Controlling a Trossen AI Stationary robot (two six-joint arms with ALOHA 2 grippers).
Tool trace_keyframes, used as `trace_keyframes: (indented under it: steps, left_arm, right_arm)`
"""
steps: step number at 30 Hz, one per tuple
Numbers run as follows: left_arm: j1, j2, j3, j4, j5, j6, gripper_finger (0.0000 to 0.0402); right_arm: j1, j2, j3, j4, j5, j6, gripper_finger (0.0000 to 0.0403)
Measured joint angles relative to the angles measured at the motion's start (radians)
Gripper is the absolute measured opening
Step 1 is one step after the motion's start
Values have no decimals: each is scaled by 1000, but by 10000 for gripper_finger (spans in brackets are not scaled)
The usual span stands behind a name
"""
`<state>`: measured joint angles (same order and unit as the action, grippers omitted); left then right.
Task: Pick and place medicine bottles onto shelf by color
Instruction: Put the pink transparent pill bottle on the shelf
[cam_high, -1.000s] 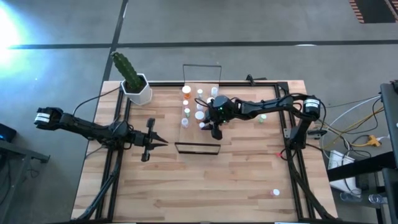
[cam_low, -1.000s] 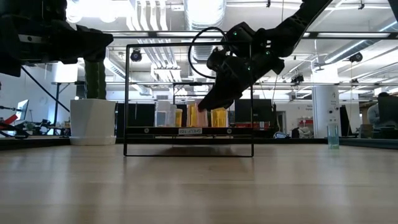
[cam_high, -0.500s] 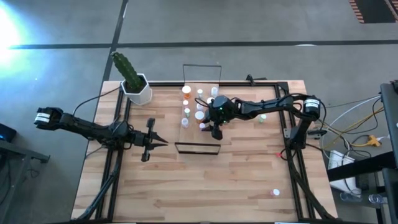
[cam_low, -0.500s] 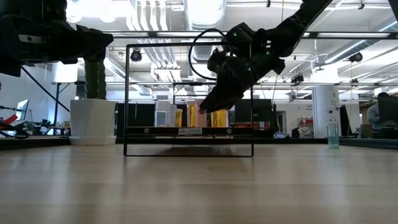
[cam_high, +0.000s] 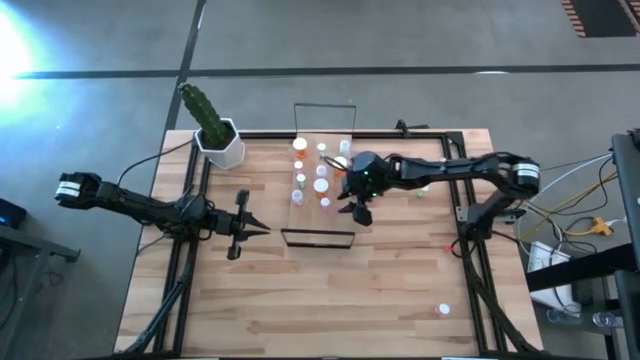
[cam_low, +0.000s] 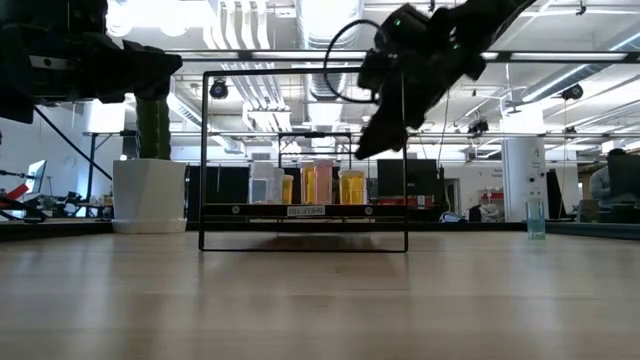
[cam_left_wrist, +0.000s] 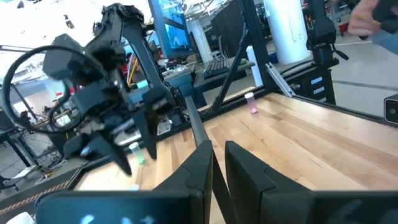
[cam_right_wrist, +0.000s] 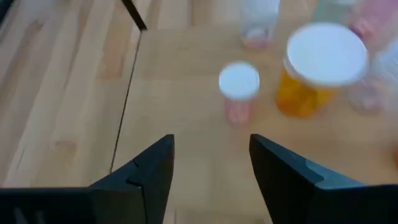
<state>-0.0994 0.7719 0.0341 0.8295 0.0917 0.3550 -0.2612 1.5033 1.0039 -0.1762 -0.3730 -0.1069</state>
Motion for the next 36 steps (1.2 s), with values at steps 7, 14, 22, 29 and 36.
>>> trace_keyframes:
  steps: [7,14,22,29,36]
  left_arm:
    - [0,0,0,0,0,0,24]
    - [0,0,0,0,0,0,24]
    - [0,0,0,0,0,-2,24]
    - [0,0,0,0,0,-3,24]
    - [0,0,0,0,0,-5,24]
  right_arm:
    - [101,-193,0,-404,279,168,178]
    - [318,-353,-1,-751,377,600,152]
    - [696,-388,-3,-821,425,1040,151]
    - [878,-385,-3,-984,732,1316,150]
    - [772,-417,-23,-1197,849,1481,150]
